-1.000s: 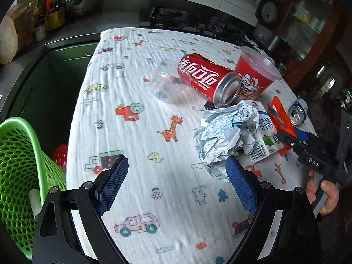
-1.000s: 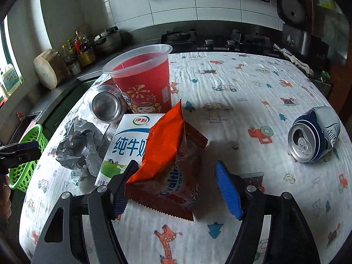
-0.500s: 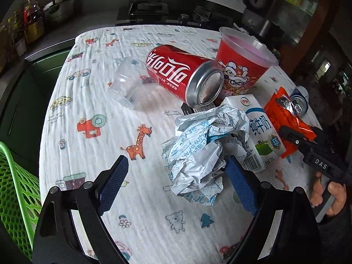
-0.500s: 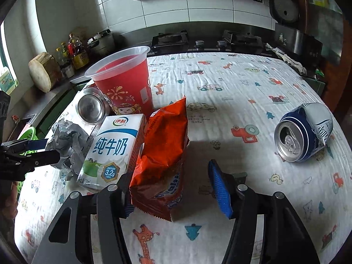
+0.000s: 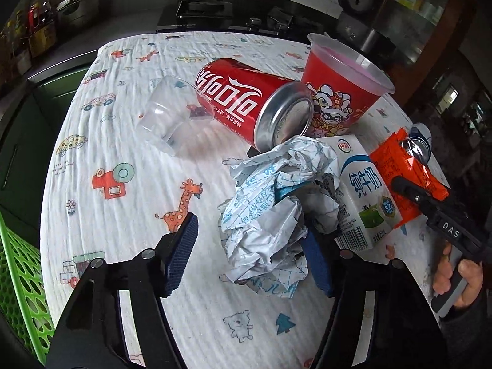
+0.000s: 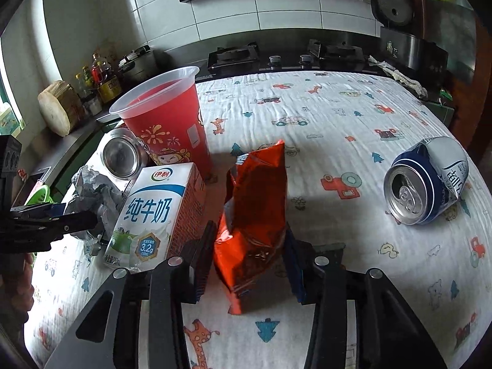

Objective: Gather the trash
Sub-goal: 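Grasp the crumpled foil with the left gripper while the right grasps the orange snack bag, then drop the foil into the green basket with the left gripper while the right lifts the snack bag, then carry the orange snack bag over the green basket with the right gripper and release, then grasp the red plastic cup with the right gripper while the left grasps the clear plastic cup, then drop the clear cup into the basket with the left gripper while the right drops the red cup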

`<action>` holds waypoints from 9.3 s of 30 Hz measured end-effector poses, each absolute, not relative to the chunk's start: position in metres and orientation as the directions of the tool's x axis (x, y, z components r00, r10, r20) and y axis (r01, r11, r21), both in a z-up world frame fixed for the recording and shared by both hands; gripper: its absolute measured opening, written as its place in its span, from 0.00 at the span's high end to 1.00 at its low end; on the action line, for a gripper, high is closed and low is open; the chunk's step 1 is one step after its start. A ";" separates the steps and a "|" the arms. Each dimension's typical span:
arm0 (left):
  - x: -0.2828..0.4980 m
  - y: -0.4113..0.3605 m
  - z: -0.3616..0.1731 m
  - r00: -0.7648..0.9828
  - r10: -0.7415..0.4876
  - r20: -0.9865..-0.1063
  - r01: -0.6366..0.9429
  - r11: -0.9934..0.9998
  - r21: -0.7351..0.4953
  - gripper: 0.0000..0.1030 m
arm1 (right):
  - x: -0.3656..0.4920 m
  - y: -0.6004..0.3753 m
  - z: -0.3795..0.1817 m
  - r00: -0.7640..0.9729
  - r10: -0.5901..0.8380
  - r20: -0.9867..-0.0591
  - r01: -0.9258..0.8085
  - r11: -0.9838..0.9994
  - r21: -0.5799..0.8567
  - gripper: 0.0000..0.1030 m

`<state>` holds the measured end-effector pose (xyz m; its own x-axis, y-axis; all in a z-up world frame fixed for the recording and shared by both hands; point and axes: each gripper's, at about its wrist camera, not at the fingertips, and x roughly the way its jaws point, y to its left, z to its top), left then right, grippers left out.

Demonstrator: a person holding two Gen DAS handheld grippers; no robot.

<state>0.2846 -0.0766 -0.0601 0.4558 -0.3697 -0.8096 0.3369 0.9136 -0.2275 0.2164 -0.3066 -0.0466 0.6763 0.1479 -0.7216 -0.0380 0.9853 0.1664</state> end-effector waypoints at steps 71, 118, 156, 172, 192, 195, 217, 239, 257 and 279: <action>0.213 0.253 -0.078 0.516 0.040 -0.856 -0.252 0.962 -0.107 0.79 | 0.251 -0.300 -0.069 0.541 0.064 -0.838 0.056 0.992 0.112 0.42; 0.097 0.326 -0.027 0.642 0.162 -0.749 -0.370 0.922 -0.117 0.16 | 0.223 0.132 -0.015 0.410 0.552 -0.726 -0.601 0.762 0.240 0.48; 0.201 0.157 0.003 0.682 -0.041 -0.730 -0.076 0.989 -0.127 0.15 | 0.240 -0.200 0.042 0.746 0.222 -0.628 -0.230 0.971 0.070 0.11; 0.310 0.040 -0.018 0.618 -0.235 -0.750 0.175 0.972 -0.160 0.15 | 0.306 -0.247 -0.018 0.709 0.257 -0.657 -0.225 0.965 0.135 0.11; 0.375 -0.026 -0.045 0.514 -0.379 -0.770 0.389 0.902 -0.185 0.15 | 0.331 -0.251 -0.023 0.720 0.343 -0.603 -0.307 0.937 0.166 0.31; 0.376 -0.034 -0.047 0.510 -0.374 -0.775 0.428 0.891 -0.148 0.15 | 0.330 -0.251 -0.023 0.722 0.346 -0.600 -0.310 0.936 0.166 0.31; 0.384 -0.054 -0.060 0.511 -0.370 -0.776 0.494 0.865 -0.088 0.40 | 0.318 -0.252 -0.013 0.740 0.345 -0.578 -0.318 0.936 0.152 0.31; 0.293 0.051 0.010 0.658 -0.290 -0.695 0.308 0.946 -0.103 0.41 | 0.246 -0.207 0.049 0.760 0.385 -0.524 -0.392 0.914 0.103 0.31; 0.196 0.228 -0.044 0.566 0.013 -0.824 -0.068 0.997 -0.031 0.40 | 0.192 -0.044 0.049 0.606 0.558 -0.566 -0.612 0.782 0.116 0.31; 0.136 0.283 -0.055 0.571 0.050 -0.819 -0.200 0.976 -0.080 0.18 | 0.205 0.108 0.016 0.441 0.623 -0.647 -0.713 0.680 0.169 0.31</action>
